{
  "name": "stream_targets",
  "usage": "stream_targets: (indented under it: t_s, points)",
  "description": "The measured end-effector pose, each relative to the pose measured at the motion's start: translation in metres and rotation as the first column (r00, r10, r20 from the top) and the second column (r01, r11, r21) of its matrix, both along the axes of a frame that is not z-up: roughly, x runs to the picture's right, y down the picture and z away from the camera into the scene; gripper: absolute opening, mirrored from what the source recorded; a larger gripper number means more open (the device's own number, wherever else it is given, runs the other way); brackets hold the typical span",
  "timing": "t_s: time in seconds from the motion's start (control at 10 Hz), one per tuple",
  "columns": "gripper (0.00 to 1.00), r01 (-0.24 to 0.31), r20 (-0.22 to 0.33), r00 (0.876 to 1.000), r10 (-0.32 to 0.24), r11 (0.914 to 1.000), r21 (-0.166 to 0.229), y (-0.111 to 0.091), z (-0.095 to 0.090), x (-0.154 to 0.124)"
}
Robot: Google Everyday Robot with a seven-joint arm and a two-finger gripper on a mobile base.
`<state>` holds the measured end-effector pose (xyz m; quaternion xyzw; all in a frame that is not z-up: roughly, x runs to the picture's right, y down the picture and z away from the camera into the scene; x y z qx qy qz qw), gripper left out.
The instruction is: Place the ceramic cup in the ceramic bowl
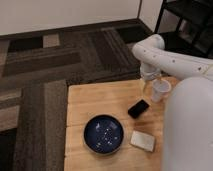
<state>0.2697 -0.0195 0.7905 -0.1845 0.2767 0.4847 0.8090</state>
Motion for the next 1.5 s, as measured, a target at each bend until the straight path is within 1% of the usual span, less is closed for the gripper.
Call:
stream_targets:
  t_s: [0.3,0.4,0.5,0.6,0.7,0.8,0.9,1.0,1.1,1.2,1.3,1.4,1.5]
  points:
    - [0.65,-0.051,0.017,0.999,0.051,0.9983,0.027,0.007,0.016,0.009]
    - [0.65,-0.067,0.027,0.997,0.066,0.9973,0.03,0.012,0.023,0.013]
    - [0.62,-0.073,0.036,0.997,0.072,0.997,0.028,0.017,0.027,0.014]
    - [0.51,-0.079,0.036,0.996,0.078,0.9967,0.021,0.022,0.03,0.017]
    - [0.37,-0.08,0.028,0.996,0.079,0.9967,0.016,0.025,0.032,0.021]
    - [0.25,-0.077,0.009,0.997,0.077,0.9969,0.017,0.024,0.03,0.027]
    - [0.17,-0.072,-0.009,0.997,0.072,0.9973,0.016,0.023,0.028,0.03]
    - [0.03,-0.04,-0.053,0.998,0.041,0.9991,0.017,0.017,0.021,0.035]
    - [0.0,-0.011,-0.076,0.997,0.012,0.9999,0.011,0.015,0.015,0.034]
    - [0.0,0.04,-0.103,0.994,-0.04,0.9992,-0.002,0.012,0.008,0.028]
    - [0.0,0.086,-0.106,0.991,-0.087,0.9962,-0.008,0.009,0.002,0.015]
    - [0.0,0.136,-0.09,0.987,-0.136,0.9907,-0.011,0.006,-0.003,-0.004]
    - [0.0,0.183,-0.057,0.981,-0.183,0.9831,-0.011,0.004,-0.01,-0.03]
